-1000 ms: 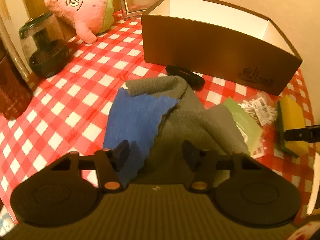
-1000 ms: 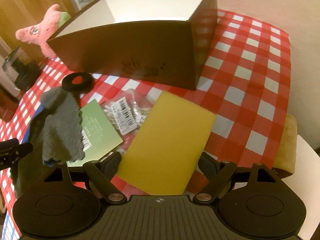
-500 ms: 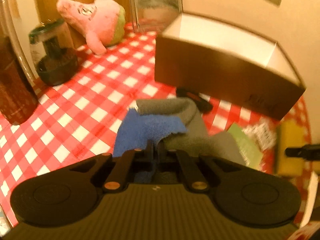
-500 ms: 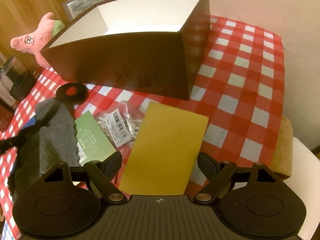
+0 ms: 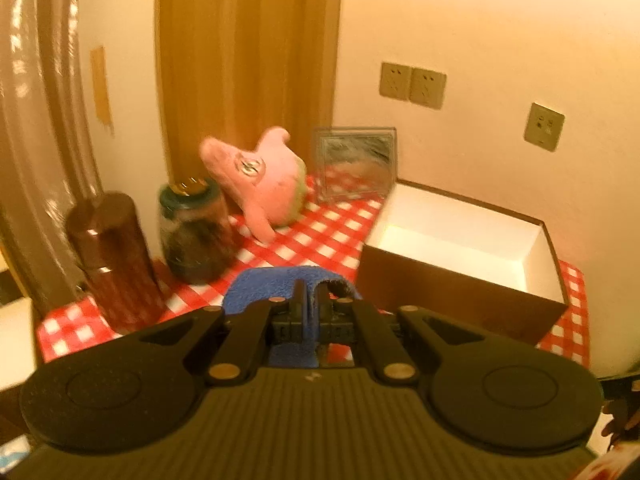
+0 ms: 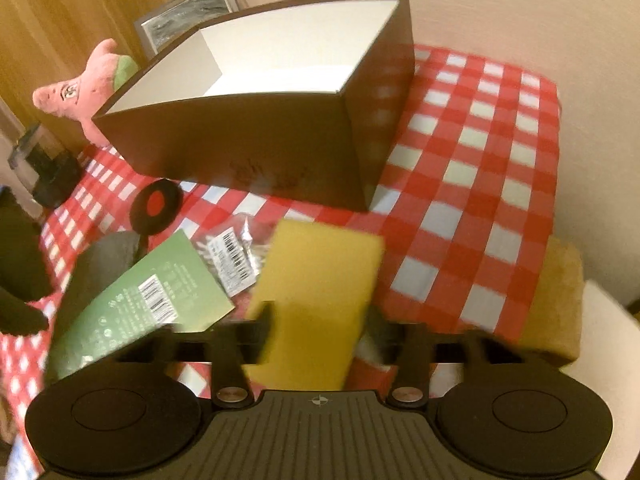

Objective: Organize soft objects
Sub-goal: 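Close the left tool on the grey cloth while the right tool grips the yellow sponge, then carry the grey cloth and yellow sponge into the brown box with both tools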

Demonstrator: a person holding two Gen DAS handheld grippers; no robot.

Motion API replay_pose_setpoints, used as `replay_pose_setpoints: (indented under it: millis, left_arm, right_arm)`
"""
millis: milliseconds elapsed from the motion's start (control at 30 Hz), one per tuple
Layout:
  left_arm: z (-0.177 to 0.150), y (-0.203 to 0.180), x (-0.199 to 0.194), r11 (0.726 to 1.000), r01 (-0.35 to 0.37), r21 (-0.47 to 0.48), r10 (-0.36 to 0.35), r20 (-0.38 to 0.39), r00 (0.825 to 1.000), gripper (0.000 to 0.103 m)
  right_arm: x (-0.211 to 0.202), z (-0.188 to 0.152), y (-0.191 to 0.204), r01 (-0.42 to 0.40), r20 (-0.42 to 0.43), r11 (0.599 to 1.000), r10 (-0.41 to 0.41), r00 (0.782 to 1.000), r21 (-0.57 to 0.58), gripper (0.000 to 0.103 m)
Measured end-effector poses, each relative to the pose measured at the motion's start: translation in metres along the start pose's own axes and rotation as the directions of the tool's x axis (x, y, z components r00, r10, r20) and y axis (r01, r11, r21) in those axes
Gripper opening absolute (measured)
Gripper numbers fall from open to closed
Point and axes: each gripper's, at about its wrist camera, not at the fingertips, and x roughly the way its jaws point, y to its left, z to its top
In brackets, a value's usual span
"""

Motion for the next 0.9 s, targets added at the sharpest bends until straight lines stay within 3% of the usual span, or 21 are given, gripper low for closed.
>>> replay_pose_setpoints:
  millis: [167, 267, 533, 567, 900]
  left_arm:
    - [-0.011, 0.005, 0.013, 0.999, -0.043, -0.013, 0.042, -0.050, 0.998, 0.003]
    - [-0.023, 0.006, 0.023, 0.997, -0.075, 0.005, 0.075, -0.083, 0.994, 0.003]
    - [-0.035, 0.002, 0.033, 0.997, -0.074, 0.022, 0.076, -0.113, 0.991, 0.003]
    - [-0.034, 0.001, 0.033, 0.997, -0.071, 0.025, 0.074, -0.112, 0.991, 0.003]
    - [-0.009, -0.009, 0.017, 0.998, -0.021, 0.054, 0.023, -0.040, 0.999, 0.003]
  right_arm:
    - [0.005, -0.002, 0.014, 0.020, -0.001, 0.999, -0.020, 1.000, -0.035, 0.077]
    - [0.017, -0.001, 0.020, 0.073, -0.006, 0.996, -0.073, 0.997, -0.048, 0.079]
    - [0.045, 0.002, 0.020, 0.117, -0.044, 0.993, -0.118, 0.992, -0.024, 0.079]
    - [0.045, 0.002, 0.019, 0.117, -0.040, 0.993, -0.117, 0.992, -0.023, 0.075]
    - [-0.011, 0.016, 0.007, 0.067, 0.022, 0.997, -0.066, 0.998, -0.033, 0.069]
